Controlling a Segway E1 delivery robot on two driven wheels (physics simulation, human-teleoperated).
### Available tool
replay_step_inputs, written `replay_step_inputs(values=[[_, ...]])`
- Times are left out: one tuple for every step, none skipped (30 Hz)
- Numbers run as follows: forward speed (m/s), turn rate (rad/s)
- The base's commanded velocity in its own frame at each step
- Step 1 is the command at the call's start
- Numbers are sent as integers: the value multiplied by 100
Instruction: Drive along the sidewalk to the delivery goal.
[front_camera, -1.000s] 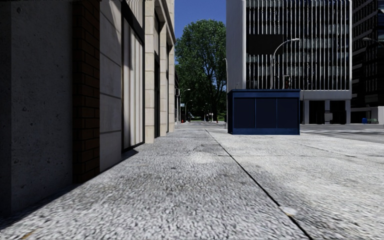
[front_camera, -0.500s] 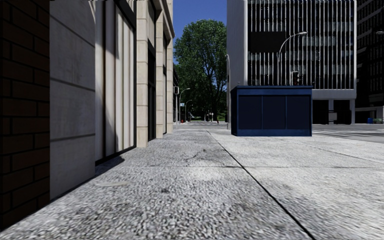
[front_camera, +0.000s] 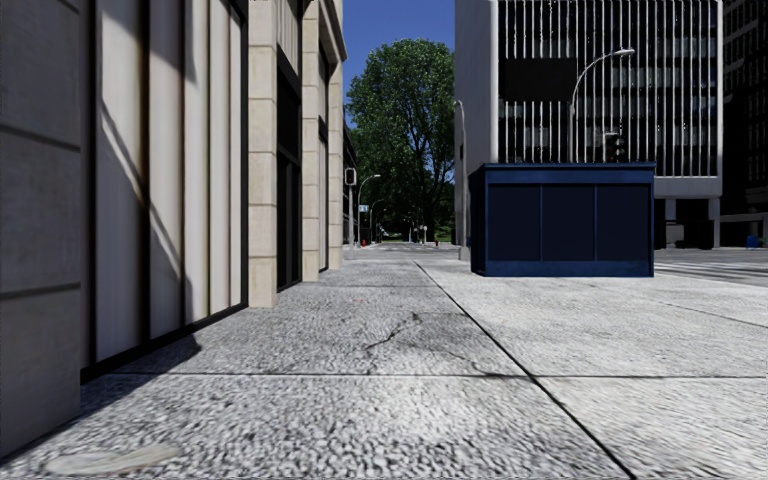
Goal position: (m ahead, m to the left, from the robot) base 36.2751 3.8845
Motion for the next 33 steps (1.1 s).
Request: replay_step_inputs(values=[[200,0],[200,0],[200,0],[200,0],[200,0],[200,0],[200,0],[200,0],[200,0],[200,0],[200,0],[200,0],[200,0],[200,0],[200,0],[200,0],[200,0],[200,0],[200,0],[200,0],[200,0],[200,0],[200,0],[200,0],[200,0],[200,0],[200,0],[200,0],[200,0],[200,0],[200,0],[200,0],[200,0]])
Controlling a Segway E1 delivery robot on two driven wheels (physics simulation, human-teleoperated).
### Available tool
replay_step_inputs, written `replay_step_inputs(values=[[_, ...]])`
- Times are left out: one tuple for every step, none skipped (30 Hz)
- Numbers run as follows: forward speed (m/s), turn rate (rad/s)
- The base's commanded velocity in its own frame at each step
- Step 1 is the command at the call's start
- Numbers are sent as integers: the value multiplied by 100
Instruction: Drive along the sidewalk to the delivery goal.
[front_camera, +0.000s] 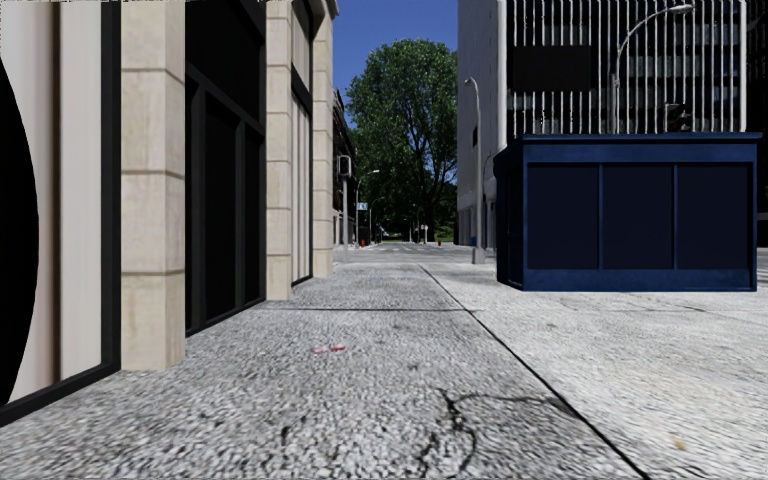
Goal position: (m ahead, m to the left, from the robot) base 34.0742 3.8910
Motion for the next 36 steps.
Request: replay_step_inputs(values=[[200,0],[200,0],[200,0],[200,0],[200,0],[200,0],[200,0],[200,0],[200,0],[200,0],[200,0],[200,0],[200,0],[200,0],[200,0],[200,0],[200,0],[200,0],[200,0],[200,0],[200,0],[200,0],[200,0],[200,0],[200,0],[200,0],[200,0],[200,0],[200,0],[200,0],[200,0],[200,0],[200,0],[200,0],[200,0],[200,0]])
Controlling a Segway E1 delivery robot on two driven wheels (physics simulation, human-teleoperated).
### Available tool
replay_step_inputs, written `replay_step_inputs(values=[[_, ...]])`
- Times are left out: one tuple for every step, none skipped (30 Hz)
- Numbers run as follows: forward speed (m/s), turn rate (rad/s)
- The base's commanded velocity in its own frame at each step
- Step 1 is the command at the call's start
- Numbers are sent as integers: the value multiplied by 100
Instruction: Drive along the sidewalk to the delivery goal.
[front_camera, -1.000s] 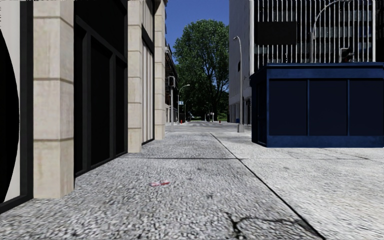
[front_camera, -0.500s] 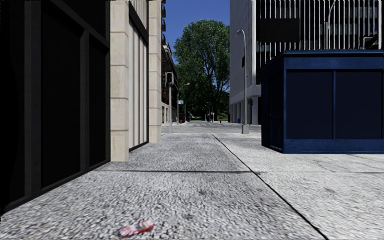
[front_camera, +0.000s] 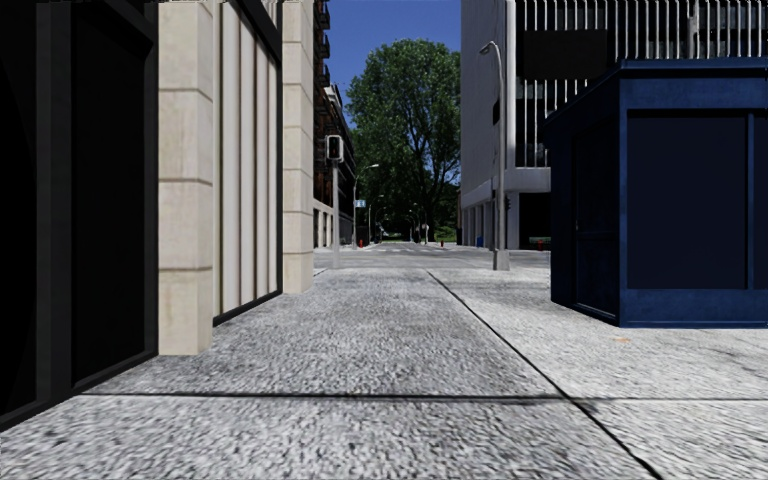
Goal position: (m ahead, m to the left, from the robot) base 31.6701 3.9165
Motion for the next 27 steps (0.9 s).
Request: replay_step_inputs(values=[[200,0],[200,0],[200,0],[200,0],[200,0],[200,0],[200,0],[200,0],[200,0],[200,0],[200,0],[200,0],[200,0],[200,0],[200,0],[200,0],[200,0],[200,0],[200,0],[200,0],[200,0],[200,0],[200,0],[200,0],[200,0],[200,0],[200,0]])
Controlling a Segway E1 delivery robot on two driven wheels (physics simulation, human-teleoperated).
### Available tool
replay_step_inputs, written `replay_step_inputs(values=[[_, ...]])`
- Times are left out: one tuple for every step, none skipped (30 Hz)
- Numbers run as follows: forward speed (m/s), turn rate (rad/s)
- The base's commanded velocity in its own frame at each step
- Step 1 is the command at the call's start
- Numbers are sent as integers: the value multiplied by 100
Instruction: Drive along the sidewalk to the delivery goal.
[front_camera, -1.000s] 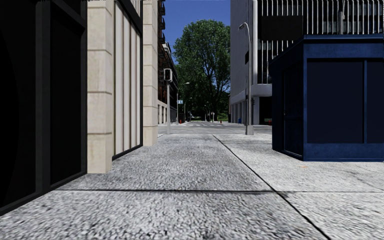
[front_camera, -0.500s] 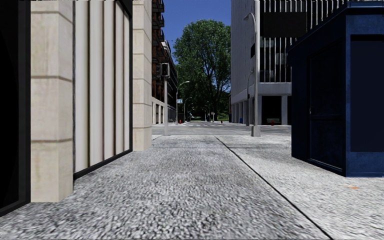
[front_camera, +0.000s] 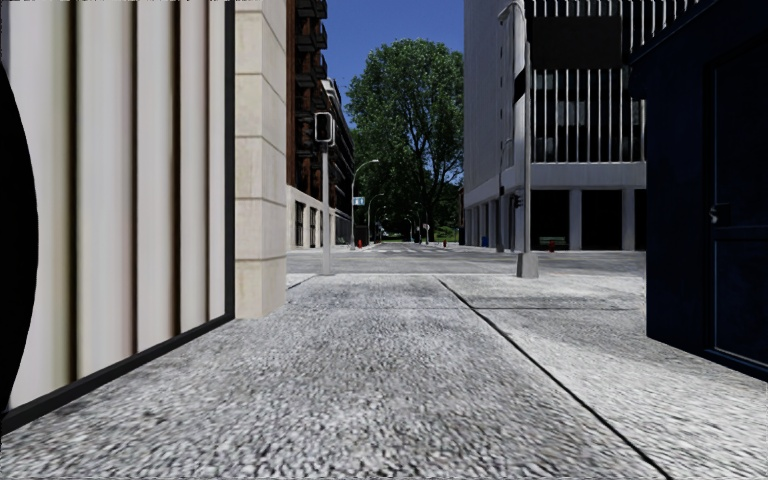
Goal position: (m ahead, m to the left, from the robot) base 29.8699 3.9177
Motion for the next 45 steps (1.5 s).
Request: replay_step_inputs(values=[[200,0],[200,0],[200,0],[200,0],[200,0],[200,0],[200,0],[200,0],[200,0],[200,0],[200,0],[200,0],[200,0],[200,0],[200,0],[200,0],[200,0],[200,0],[200,0],[200,0],[200,0],[200,0],[200,0],[200,0],[200,0],[200,0],[200,0],[200,0],[200,0],[200,0],[200,0],[200,0],[200,0],[200,0],[200,0],[200,0],[200,0],[200,0],[200,0],[200,0],[200,0],[200,0],[200,0],[200,0],[200,0]])
